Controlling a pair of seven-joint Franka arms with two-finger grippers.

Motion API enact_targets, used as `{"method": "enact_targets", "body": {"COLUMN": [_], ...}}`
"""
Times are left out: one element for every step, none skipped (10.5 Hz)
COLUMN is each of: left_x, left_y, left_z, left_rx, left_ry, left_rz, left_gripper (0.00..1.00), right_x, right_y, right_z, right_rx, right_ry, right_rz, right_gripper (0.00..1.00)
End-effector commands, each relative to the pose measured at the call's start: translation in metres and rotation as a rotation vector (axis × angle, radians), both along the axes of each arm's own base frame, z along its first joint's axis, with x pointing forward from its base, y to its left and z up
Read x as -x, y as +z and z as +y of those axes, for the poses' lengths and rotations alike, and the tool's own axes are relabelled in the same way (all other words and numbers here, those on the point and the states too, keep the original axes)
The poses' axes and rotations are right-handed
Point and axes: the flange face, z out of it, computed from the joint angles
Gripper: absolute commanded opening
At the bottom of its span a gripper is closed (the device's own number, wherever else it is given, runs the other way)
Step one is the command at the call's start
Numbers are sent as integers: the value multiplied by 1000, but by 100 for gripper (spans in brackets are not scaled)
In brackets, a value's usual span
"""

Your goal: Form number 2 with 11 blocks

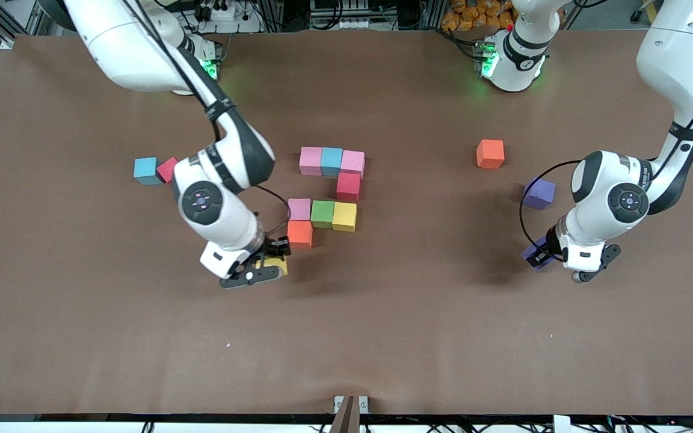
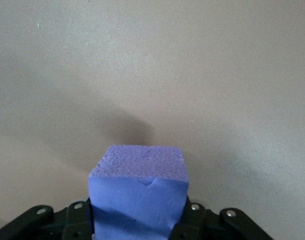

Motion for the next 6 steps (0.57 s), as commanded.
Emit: {"method": "enact_targets", "body": {"left_x": [-1, -1, -1, -1, -5, -8], "left_y": [4, 3, 3, 3, 6, 6], "left_z": [-1, -1, -1, -1, -1, -1], "left_rx": [-17, -16, -16, -16, -14, -10], "left_ry": [13, 13, 13, 13, 18, 40], "left_rz": [-2, -2, -2, -2, -9, -13], "left_gripper": [42, 42, 42, 42, 42, 42], "right_x": [-17, -22, -23, -19, -15, -9], "right_y": [-18, -38, -54, -63, -68, -78], "right_z": [2, 15, 20, 25, 30, 32], "right_rx": [16, 9, 8, 14, 21, 29], "right_ry": [-44, -35, -31, -24, -20, -16], "right_rz": [-6, -11, -13, -3, 4, 21], "right_gripper": [24, 24, 24, 24, 24, 24]}}
